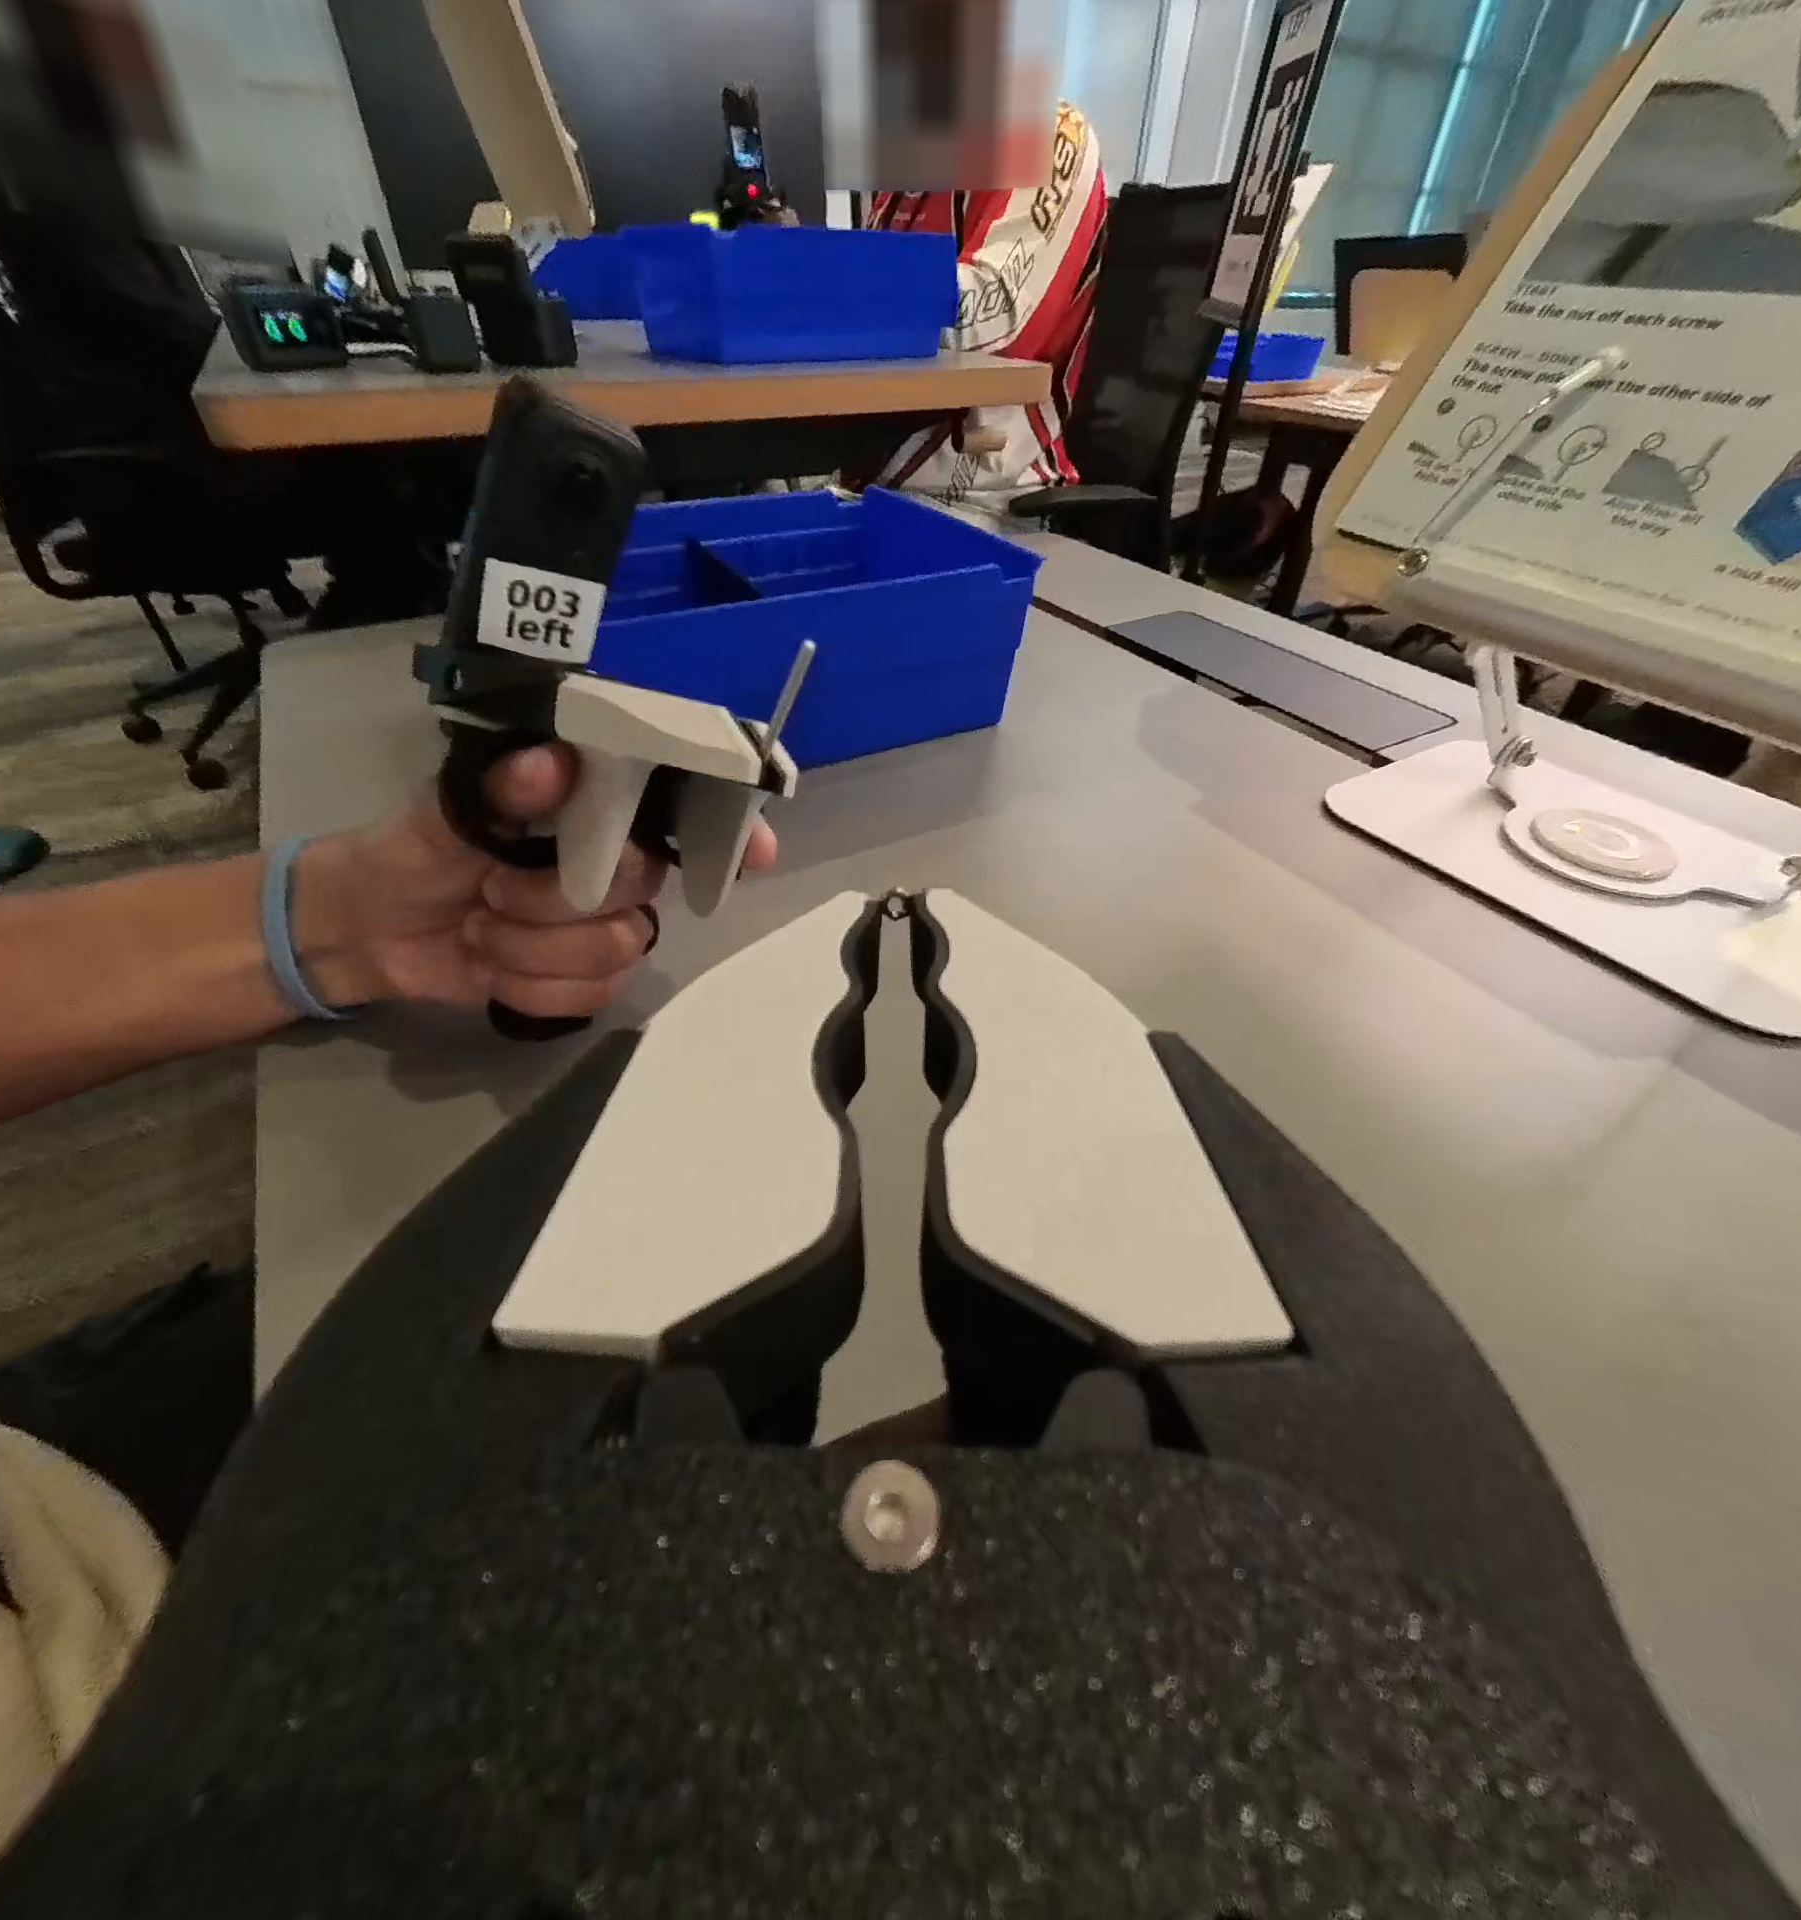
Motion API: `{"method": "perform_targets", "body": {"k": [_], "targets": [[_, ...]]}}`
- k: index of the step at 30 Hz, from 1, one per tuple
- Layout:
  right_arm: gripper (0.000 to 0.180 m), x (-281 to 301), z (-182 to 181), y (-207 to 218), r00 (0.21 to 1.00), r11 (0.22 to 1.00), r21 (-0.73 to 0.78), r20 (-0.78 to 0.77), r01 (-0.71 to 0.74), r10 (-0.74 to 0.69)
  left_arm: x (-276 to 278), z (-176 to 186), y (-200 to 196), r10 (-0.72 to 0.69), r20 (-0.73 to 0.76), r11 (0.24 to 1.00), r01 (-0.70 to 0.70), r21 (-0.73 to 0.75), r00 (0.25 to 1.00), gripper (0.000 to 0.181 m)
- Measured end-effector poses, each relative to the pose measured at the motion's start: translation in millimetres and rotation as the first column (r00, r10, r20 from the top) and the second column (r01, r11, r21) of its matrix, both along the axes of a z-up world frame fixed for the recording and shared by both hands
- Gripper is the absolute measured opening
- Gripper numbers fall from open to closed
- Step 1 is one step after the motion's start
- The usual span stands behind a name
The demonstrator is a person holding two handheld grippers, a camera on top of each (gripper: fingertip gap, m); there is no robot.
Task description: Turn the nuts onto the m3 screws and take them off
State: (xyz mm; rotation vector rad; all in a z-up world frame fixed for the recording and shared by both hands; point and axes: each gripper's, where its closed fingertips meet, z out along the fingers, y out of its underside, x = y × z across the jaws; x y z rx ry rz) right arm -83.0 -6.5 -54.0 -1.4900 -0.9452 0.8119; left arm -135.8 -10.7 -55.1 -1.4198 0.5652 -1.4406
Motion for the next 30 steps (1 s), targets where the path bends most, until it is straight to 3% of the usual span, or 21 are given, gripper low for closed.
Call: {"method": "perform_targets", "body": {"k": [4,7,13,19,30], "targets": [[0.005,-3,1,-5,0.996,0.997,-0.02,0.034,-0.079,0.08,3,-9,0,0.035,-0.135,0.998,-0.026,0.064,0.99,0.003],[0.005,-8,4,-11,0.971,0.98,-0.001,0.135,-0.198,0.196,6,-19,-2,0.088,-0.334,0.983,-0.028,0.182,0.938,0.004],[0.005,-19,12,-13,0.887,0.928,0.003,0.292,-0.373,0.356,9,-17,-10,0.141,-0.501,0.949,0.027,0.314,0.854,0.004],[0.005,-29,12,-19,0.833,0.9,0.008,0.381,-0.437,0.401,15,-7,-16,0.149,-0.533,0.929,0.066,0.364,0.833,0.004],[0.005,-26,17,-20,0.827,0.904,0.025,0.414,-0.427,0.38,17,-10,-15,0.151,-0.551,0.925,0.078,0.371,0.821,0.004]]}}
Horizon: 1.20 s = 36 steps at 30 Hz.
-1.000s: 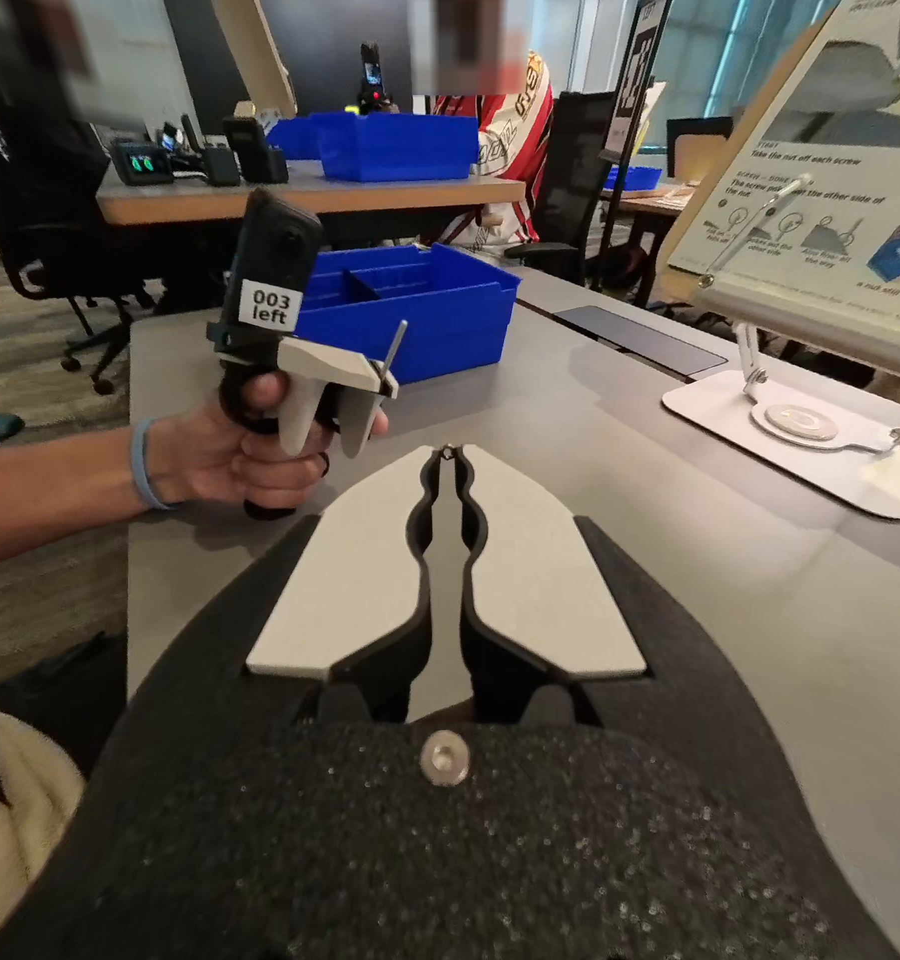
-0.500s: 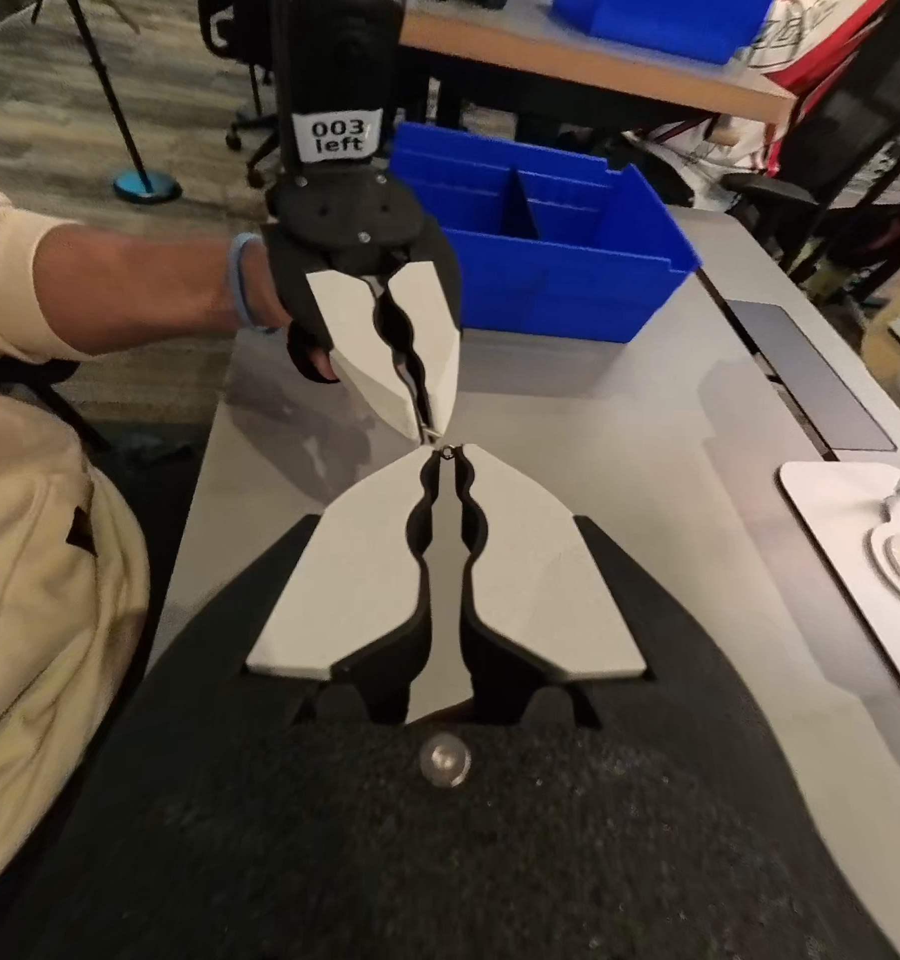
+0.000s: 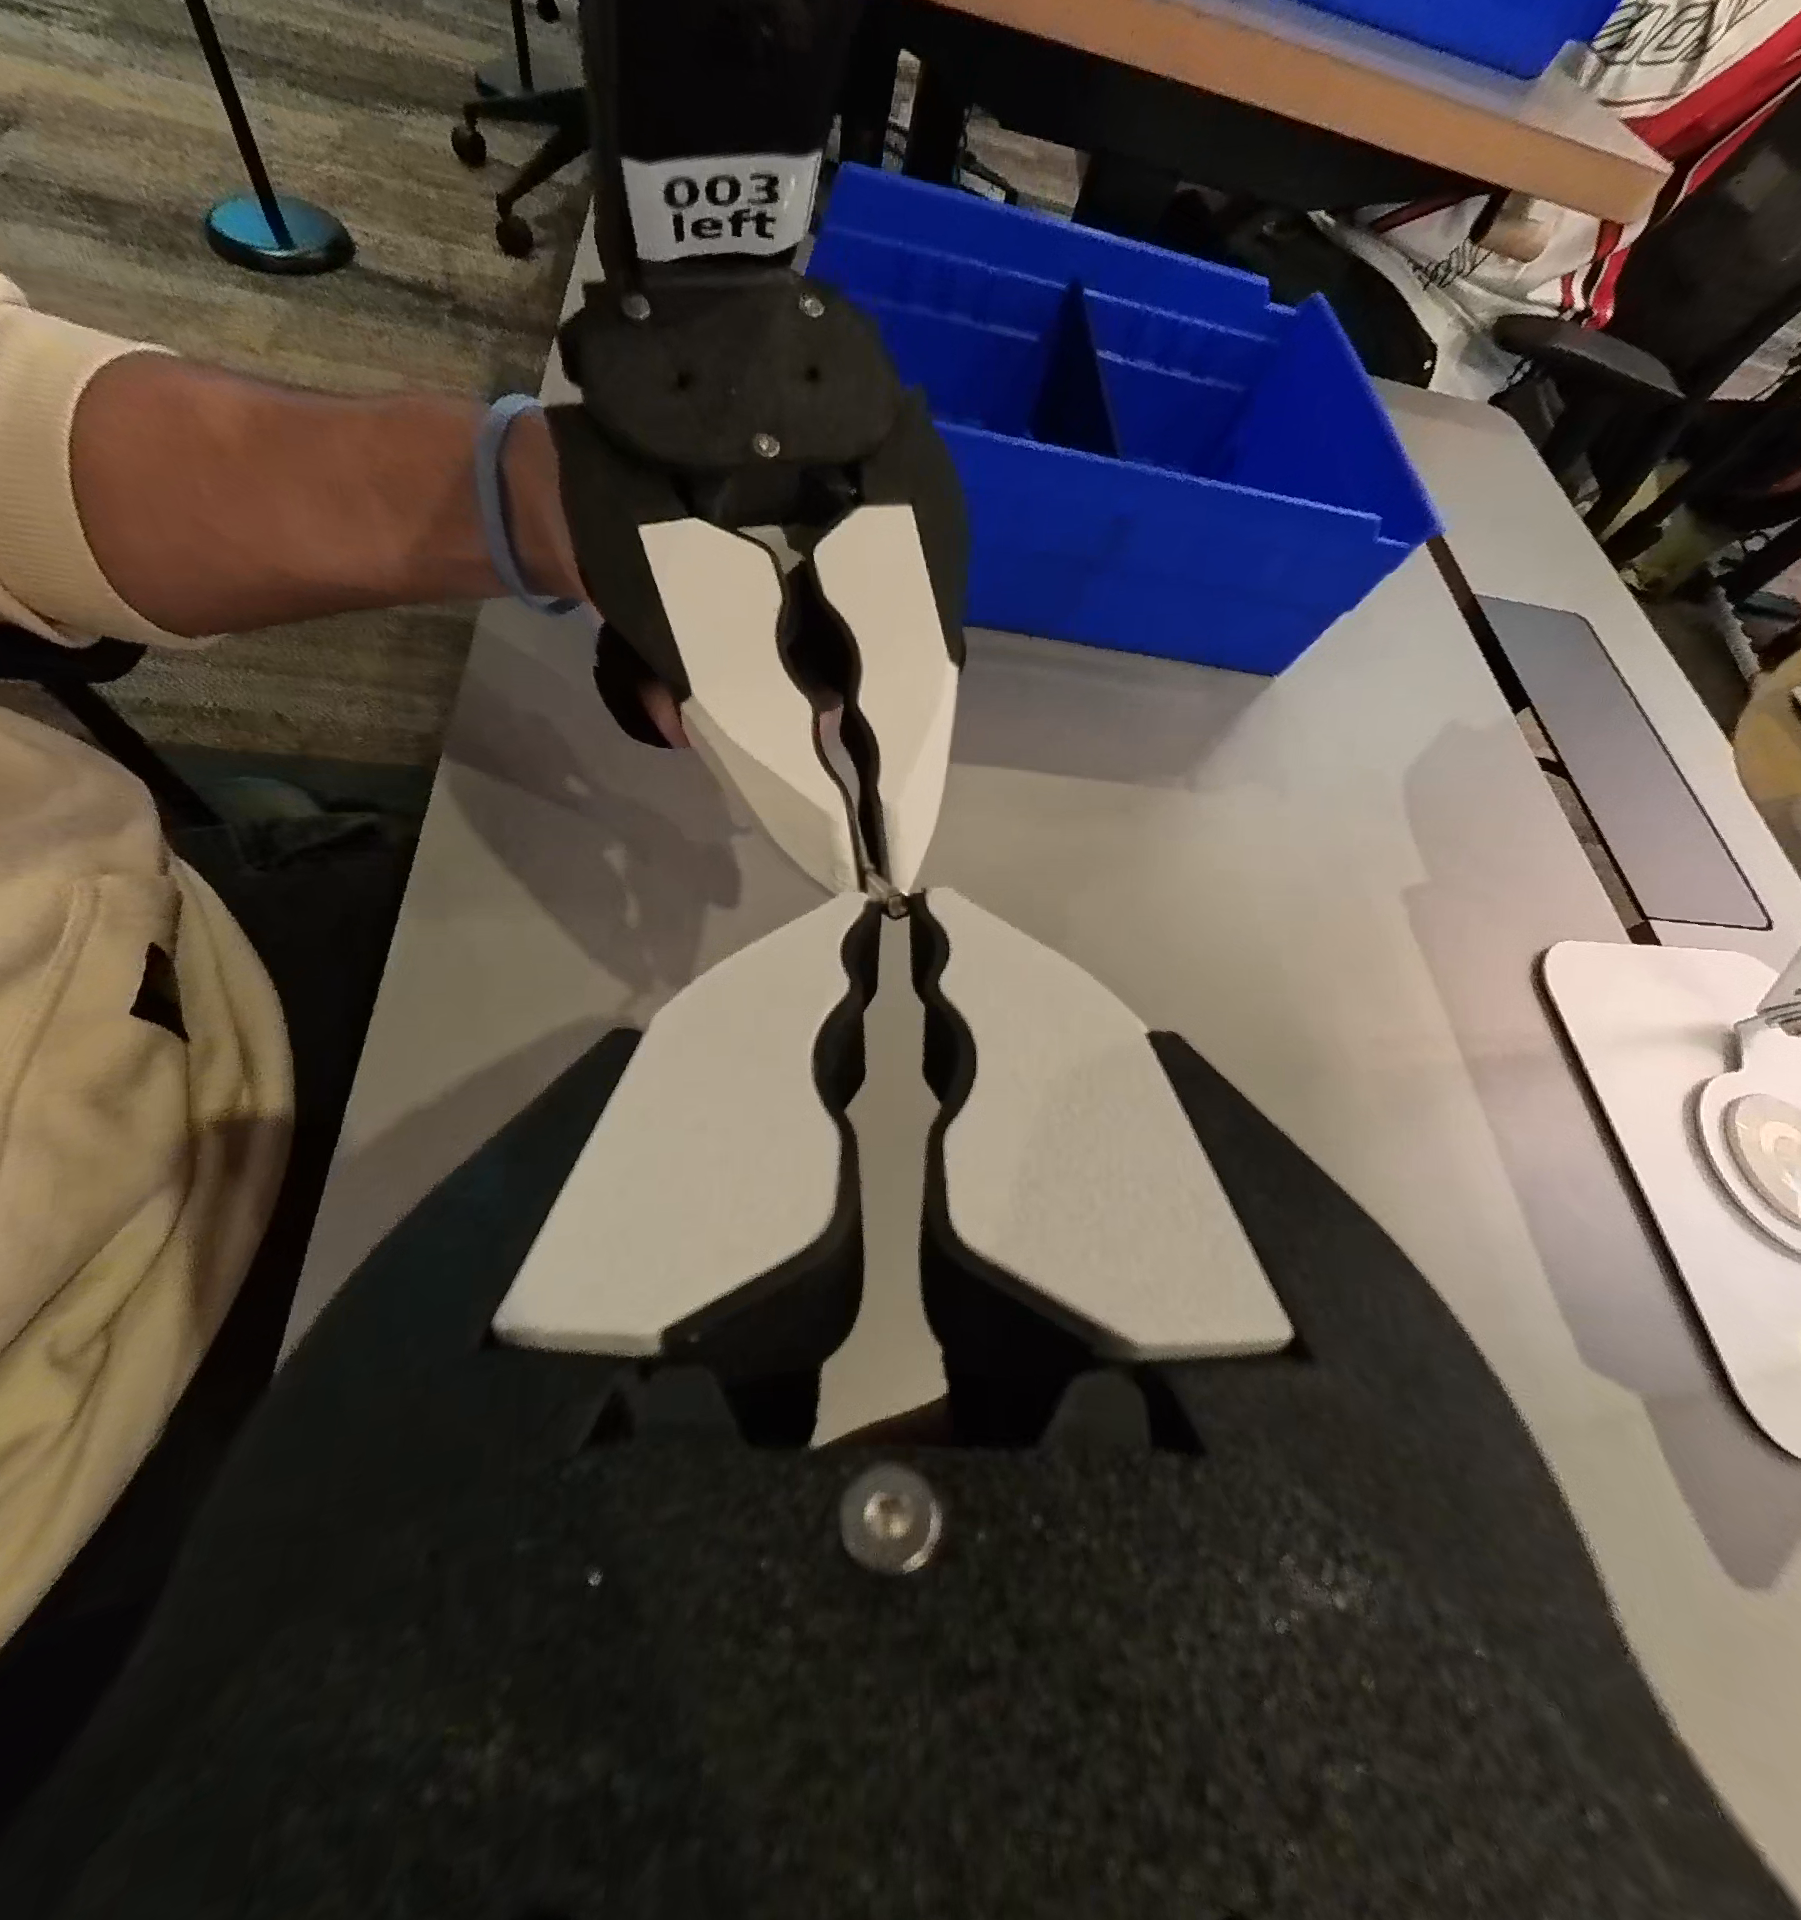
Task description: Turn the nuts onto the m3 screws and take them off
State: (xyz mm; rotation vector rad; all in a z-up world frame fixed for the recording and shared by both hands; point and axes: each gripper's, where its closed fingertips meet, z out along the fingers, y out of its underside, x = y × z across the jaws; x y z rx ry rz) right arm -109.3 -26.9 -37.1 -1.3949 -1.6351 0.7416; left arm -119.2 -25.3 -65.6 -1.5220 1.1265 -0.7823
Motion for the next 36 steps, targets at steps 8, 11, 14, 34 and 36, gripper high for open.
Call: {"method": "perform_targets", "body": {"k": [8,11,14,34,36], "targets": [[0.005,-2,-1,-1,1.0,1.0,-0.006,0.012,-0.013,0.013,-1,3,-1,-0.005,0.014,1.0,0.005,-0.005,1.0,0.004],[0.005,-2,-2,-1,1.0,1.0,-0.002,0.01,-0.011,0.011,0,3,-2,-0.011,0.018,1.0,0.011,-0.012,1.0,0.004],[0.005,-1,-2,0,1.0,1.0,0.002,-0.003,-0.005,0.005,2,2,-4,-0.023,0.032,0.999,0.024,-0.023,0.999,0.004],[0.008,-2,-14,20,0.987,0.987,0.015,0.004,0.158,-0.158,4,-12,17,0.107,-0.007,0.994,-0.107,-0.031,0.994,0.004],[0.011,-2,-14,18,0.988,0.988,-0.003,-0.005,0.153,-0.153,4,-12,16,0.099,0.003,0.994,-0.099,-0.039,0.995,0.004]]}}
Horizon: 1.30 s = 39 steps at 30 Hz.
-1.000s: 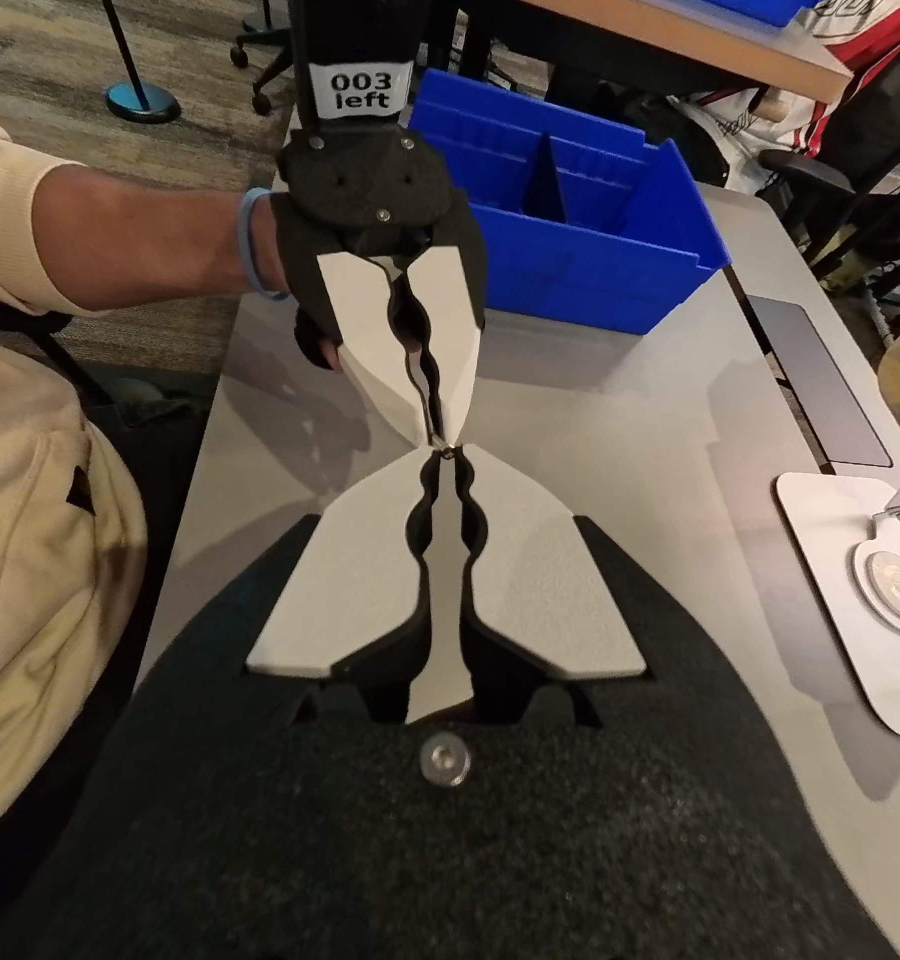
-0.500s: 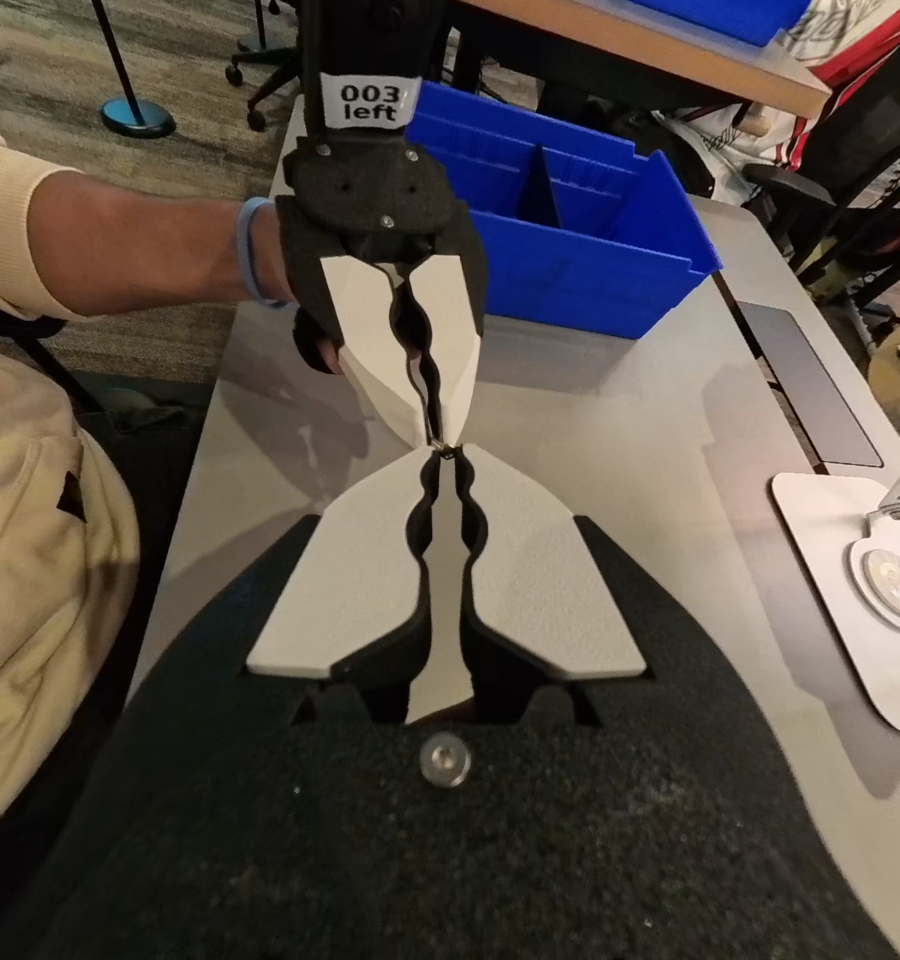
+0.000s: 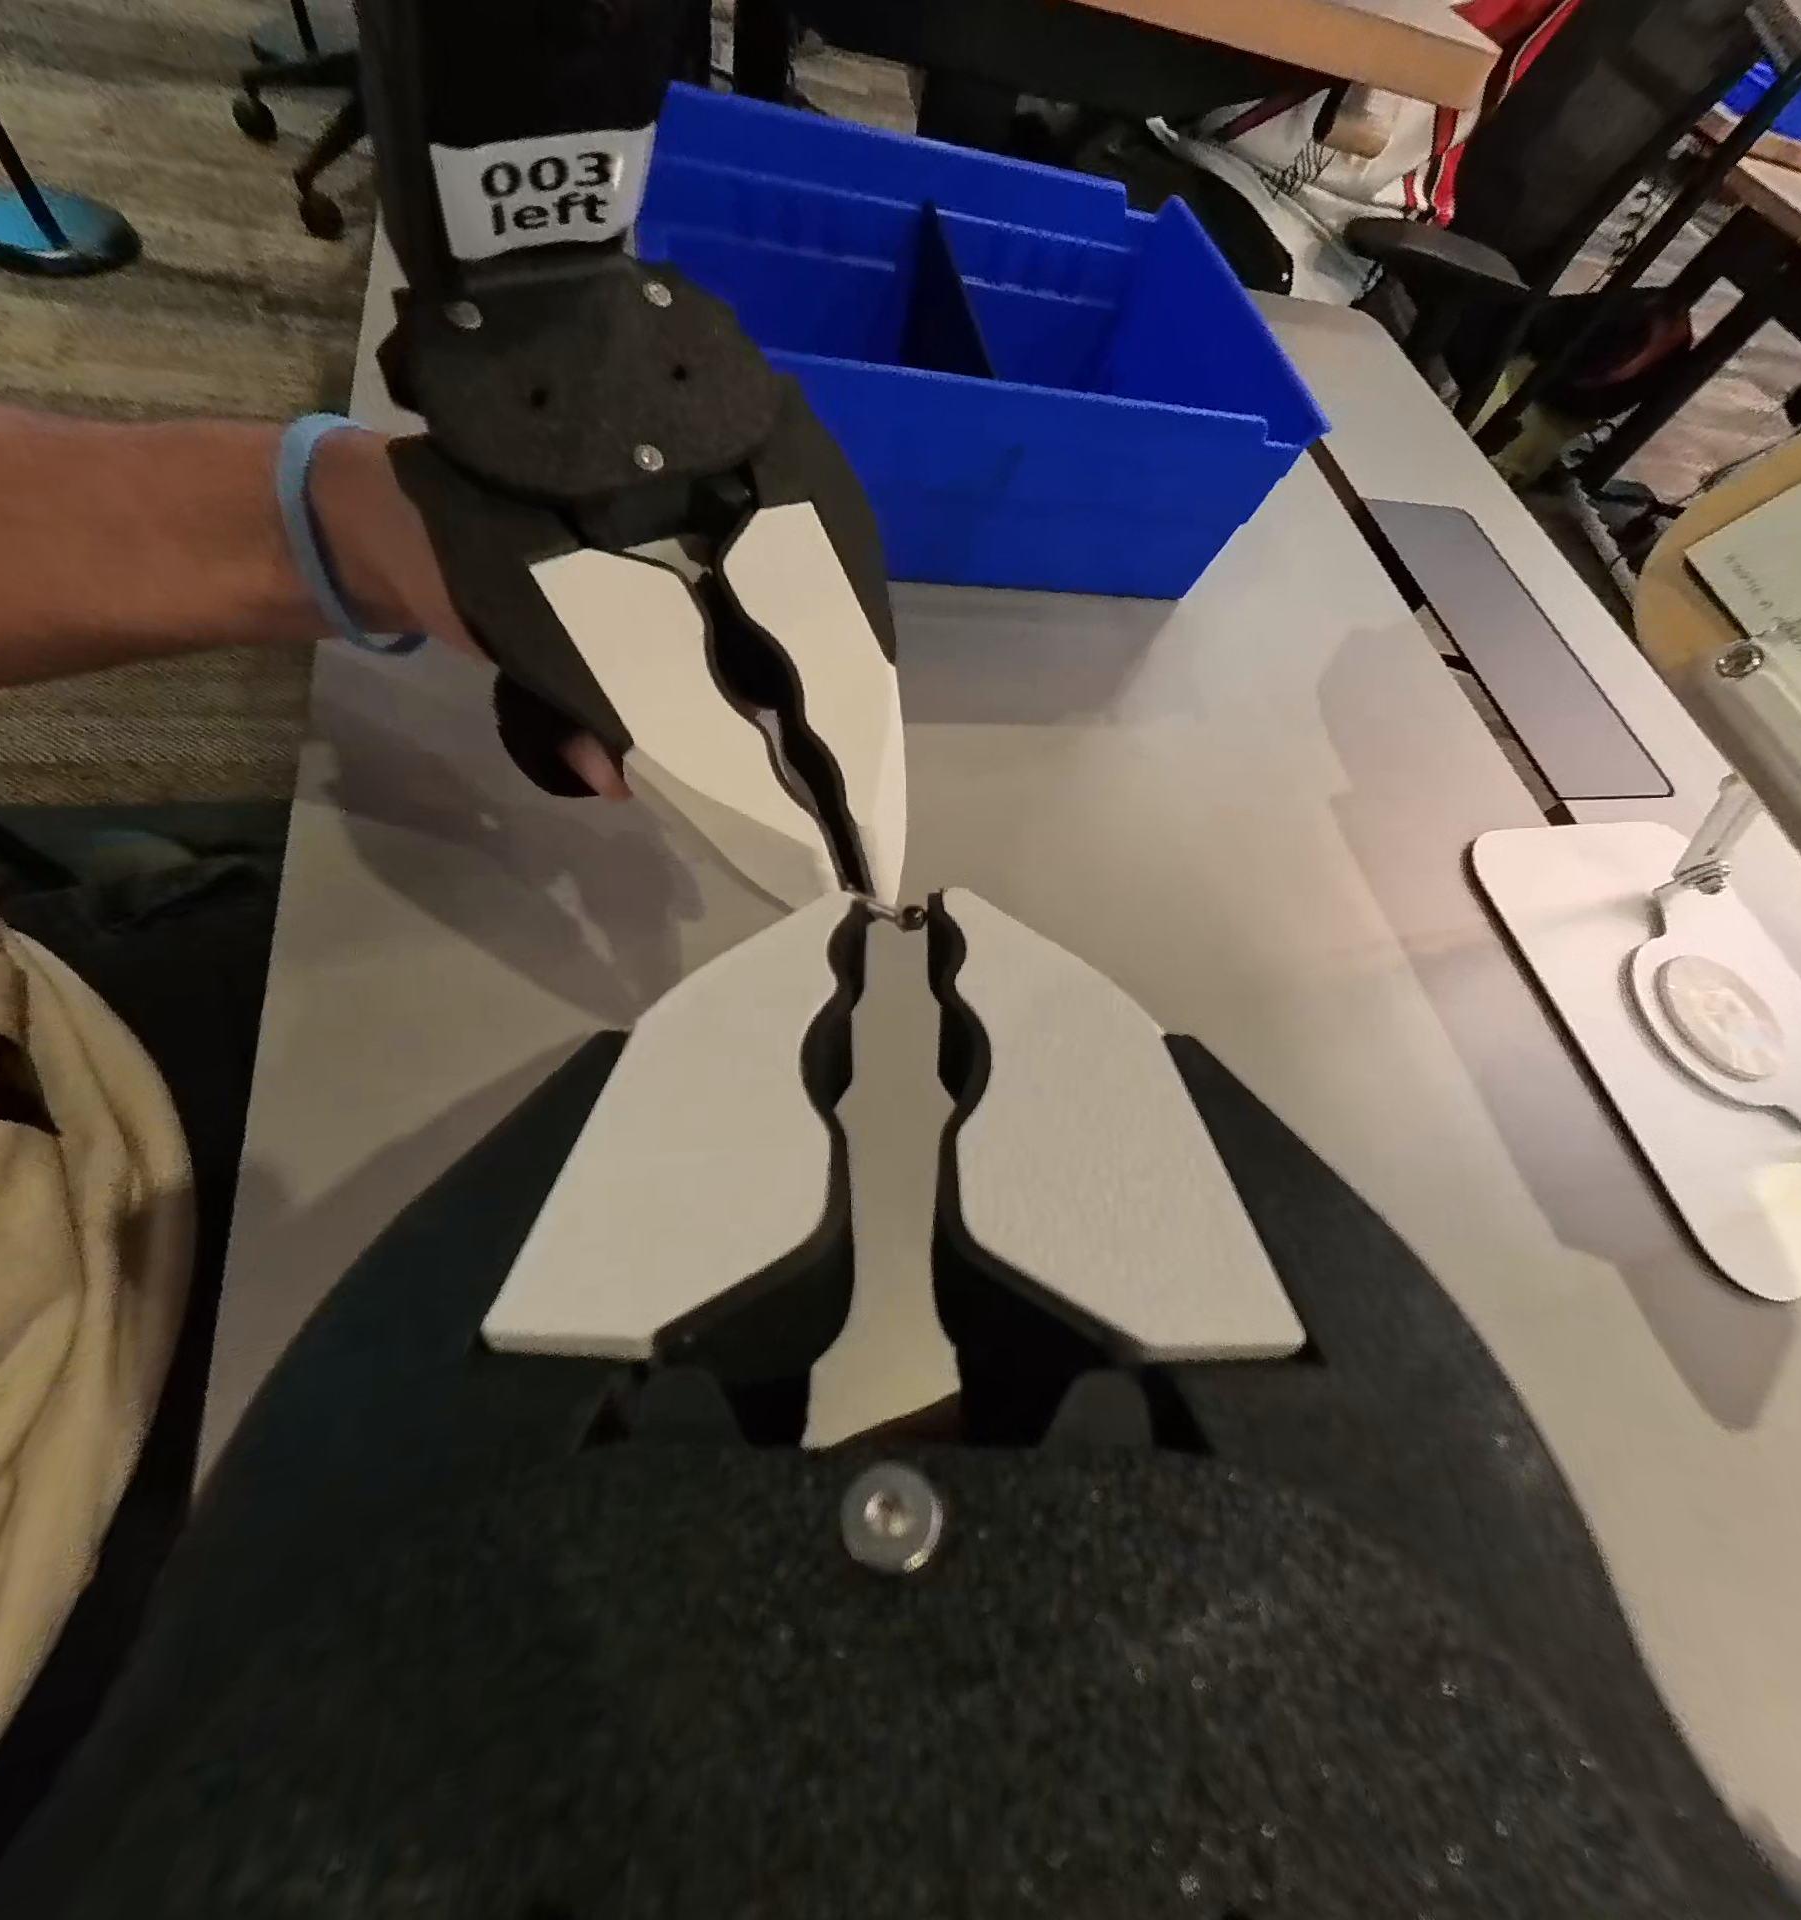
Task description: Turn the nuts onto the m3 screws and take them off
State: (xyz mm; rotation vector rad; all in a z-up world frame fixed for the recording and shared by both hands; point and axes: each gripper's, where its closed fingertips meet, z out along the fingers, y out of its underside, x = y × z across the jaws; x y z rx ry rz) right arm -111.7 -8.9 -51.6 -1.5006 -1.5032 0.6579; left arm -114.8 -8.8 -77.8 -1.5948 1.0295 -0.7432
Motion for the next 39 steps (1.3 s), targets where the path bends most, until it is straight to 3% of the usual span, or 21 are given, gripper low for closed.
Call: {"method": "perform_targets", "body": {"k": [7,16,20,23,29,39], "targets": [[0.022,2,5,1,0.998,0.999,-0.037,-0.056,0.0,-0.002,0,10,-5,-0.04,0.087,0.999,0.042,-0.022,0.995,0.004],[0.036,-4,28,-14,0.942,0.973,-0.193,-0.33,-0.125,0.056,0,26,-15,-0.124,0.245,0.987,0.145,-0.068,0.961,0.004],[0.036,-8,37,-25,0.899,0.953,-0.224,-0.428,-0.203,0.091,0,28,-18,-0.149,0.284,0.98,0.18,-0.088,0.947,0.004],[0.034,-7,40,-22,0.895,0.971,-0.178,-0.44,-0.16,0.067,0,27,-18,-0.151,0.294,0.978,0.186,-0.096,0.944,0.004],[0.011,-6,38,-16,0.917,0.985,-0.138,-0.396,-0.102,0.04,1,27,-20,-0.164,0.294,0.976,0.198,-0.09,0.942,0.004],[0.013,-5,38,-20,0.887,0.961,-0.227,-0.46,-0.156,0.036,0,35,-23,-0.183,0.327,0.973,0.219,-0.077,0.927,0.004]]}}
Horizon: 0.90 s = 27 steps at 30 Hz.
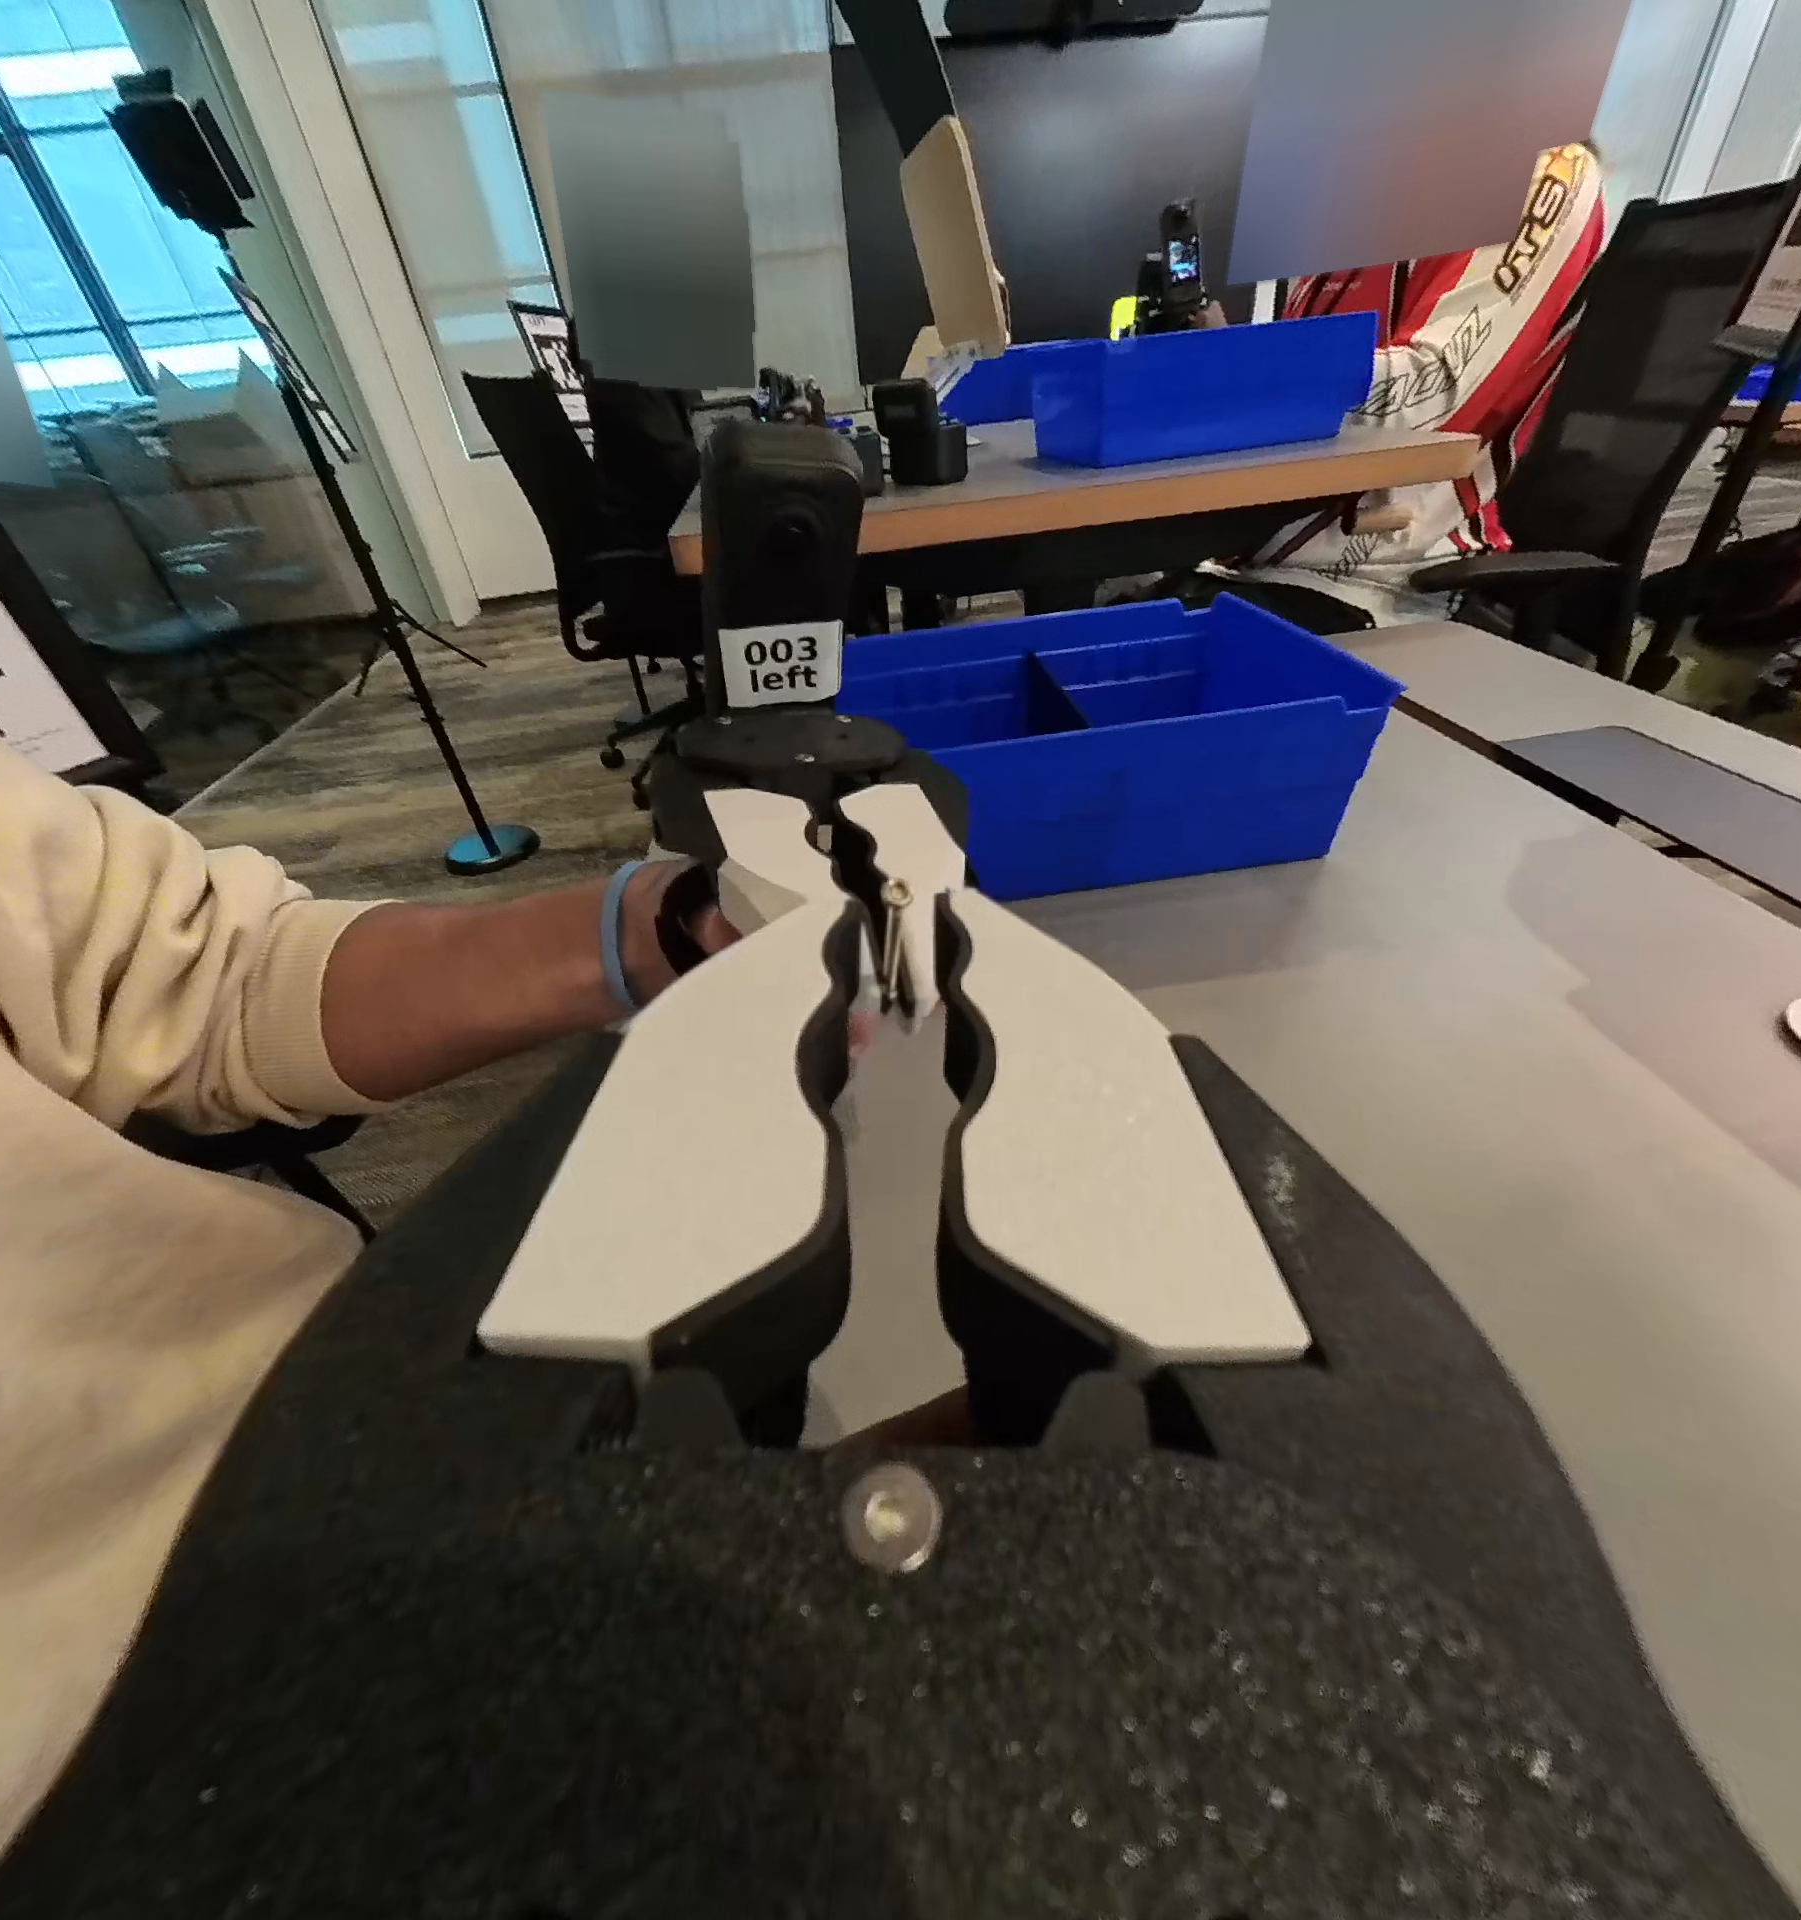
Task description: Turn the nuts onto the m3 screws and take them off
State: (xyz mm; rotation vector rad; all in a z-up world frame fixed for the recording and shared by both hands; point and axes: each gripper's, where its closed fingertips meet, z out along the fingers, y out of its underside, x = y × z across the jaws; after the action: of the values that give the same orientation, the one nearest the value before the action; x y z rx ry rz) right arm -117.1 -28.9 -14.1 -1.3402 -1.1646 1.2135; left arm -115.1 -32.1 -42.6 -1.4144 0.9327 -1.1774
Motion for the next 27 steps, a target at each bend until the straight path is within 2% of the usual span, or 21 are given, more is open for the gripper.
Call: {"method": "perform_targets", "body": {"k": [17,24,27], "targets": [[0.005,-1,-2,2,0.998,0.999,0.037,0.056,0.006,-0.008,1,-4,2,0.025,-0.043,0.999,-0.024,0.025,0.999,0.004],[0.005,-1,9,-3,0.998,0.998,0.055,-0.055,0.008,-0.005,4,6,-4,-0.041,0.073,0.998,0.044,-0.046,0.997,0.003],[0.005,-2,7,2,0.998,0.996,0.069,-0.046,0.054,-0.051,7,4,0,-0.005,0.073,0.999,0.009,-0.053,0.997,0.004]]}}
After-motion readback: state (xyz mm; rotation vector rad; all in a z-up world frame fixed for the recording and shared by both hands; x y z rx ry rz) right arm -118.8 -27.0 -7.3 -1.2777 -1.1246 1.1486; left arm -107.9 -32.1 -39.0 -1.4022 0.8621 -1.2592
